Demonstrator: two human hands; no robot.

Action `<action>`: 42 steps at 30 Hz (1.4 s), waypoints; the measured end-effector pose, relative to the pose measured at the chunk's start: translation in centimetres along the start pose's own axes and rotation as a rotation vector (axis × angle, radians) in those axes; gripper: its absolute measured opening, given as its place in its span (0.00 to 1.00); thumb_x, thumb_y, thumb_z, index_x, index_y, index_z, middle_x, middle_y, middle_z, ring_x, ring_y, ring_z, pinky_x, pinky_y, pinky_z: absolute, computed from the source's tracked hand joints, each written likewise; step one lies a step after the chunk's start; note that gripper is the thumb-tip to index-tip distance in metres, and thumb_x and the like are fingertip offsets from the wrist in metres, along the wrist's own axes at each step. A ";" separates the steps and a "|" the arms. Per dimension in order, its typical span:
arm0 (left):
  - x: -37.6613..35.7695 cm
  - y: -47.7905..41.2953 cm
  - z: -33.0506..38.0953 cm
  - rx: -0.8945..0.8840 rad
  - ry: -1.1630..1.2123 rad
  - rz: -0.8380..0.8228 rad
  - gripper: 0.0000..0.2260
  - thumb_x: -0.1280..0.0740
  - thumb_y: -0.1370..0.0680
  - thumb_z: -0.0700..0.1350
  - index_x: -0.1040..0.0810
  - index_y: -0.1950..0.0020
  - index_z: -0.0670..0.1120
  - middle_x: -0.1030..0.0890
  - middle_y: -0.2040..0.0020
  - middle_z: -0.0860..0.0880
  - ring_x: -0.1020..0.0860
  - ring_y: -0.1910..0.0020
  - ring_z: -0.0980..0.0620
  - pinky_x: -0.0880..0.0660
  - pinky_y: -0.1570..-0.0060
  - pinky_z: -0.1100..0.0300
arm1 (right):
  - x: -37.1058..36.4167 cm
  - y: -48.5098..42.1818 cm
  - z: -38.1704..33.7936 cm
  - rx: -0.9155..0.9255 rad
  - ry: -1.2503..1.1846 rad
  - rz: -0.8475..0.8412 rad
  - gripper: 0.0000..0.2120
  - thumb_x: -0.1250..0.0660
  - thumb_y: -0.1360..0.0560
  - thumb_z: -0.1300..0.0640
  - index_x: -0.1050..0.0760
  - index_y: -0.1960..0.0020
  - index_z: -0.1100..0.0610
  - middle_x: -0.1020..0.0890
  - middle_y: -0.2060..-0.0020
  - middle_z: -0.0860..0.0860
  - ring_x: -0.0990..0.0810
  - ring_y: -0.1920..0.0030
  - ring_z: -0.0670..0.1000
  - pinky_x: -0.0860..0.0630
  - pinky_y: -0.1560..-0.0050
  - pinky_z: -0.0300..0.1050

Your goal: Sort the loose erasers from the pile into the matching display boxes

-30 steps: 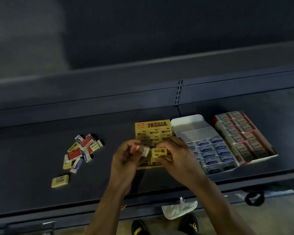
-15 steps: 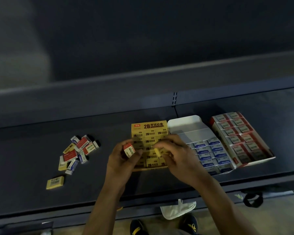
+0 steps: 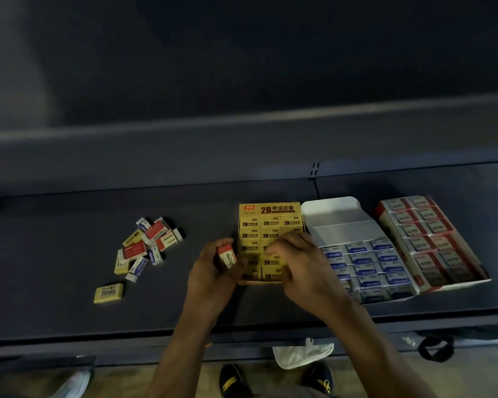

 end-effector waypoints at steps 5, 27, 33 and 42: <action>-0.2 0.5 0.6 -0.004 -0.040 -0.002 0.18 0.28 0.27 0.43 0.31 0.42 0.55 0.23 0.54 0.60 0.23 0.57 0.67 0.26 0.62 0.71 | -0.5 -0.2 0.7 -0.063 0.008 -0.031 0.16 0.28 0.35 0.66 0.26 0.49 0.58 0.24 0.49 0.53 0.24 0.48 0.53 0.22 0.55 0.47; -2.0 1.8 3.2 -0.194 -0.265 -0.111 0.18 0.29 0.26 0.43 0.29 0.41 0.58 0.26 0.52 0.67 0.29 0.54 0.79 0.30 0.58 0.79 | 0.9 0.6 2.2 -0.180 0.173 -0.064 0.15 0.26 0.38 0.70 0.17 0.54 0.57 0.21 0.54 0.52 0.27 0.49 0.57 0.31 0.58 0.41; -1.7 1.9 3.0 -0.145 -0.203 -0.082 0.18 0.29 0.26 0.45 0.32 0.42 0.57 0.25 0.54 0.65 0.26 0.57 0.74 0.29 0.64 0.77 | 1.1 0.9 3.1 -0.198 0.084 -0.121 0.16 0.33 0.28 0.65 0.22 0.42 0.53 0.25 0.44 0.49 0.35 0.41 0.50 0.39 0.54 0.30; -4.7 2.0 4.4 -0.204 -0.163 -0.185 0.16 0.28 0.28 0.40 0.25 0.45 0.56 0.21 0.53 0.62 0.23 0.54 0.69 0.27 0.62 0.74 | 2.6 1.4 1.6 -0.090 -0.101 0.013 0.30 0.29 0.32 0.64 0.31 0.33 0.50 0.27 0.40 0.50 0.28 0.41 0.52 0.25 0.50 0.43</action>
Point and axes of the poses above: each hand's wrist, its own y-axis away from the middle knuckle, its own x-axis out of the back of the hand, z = x × y, the point moved 10 cm from there along -y, towards the middle knuckle
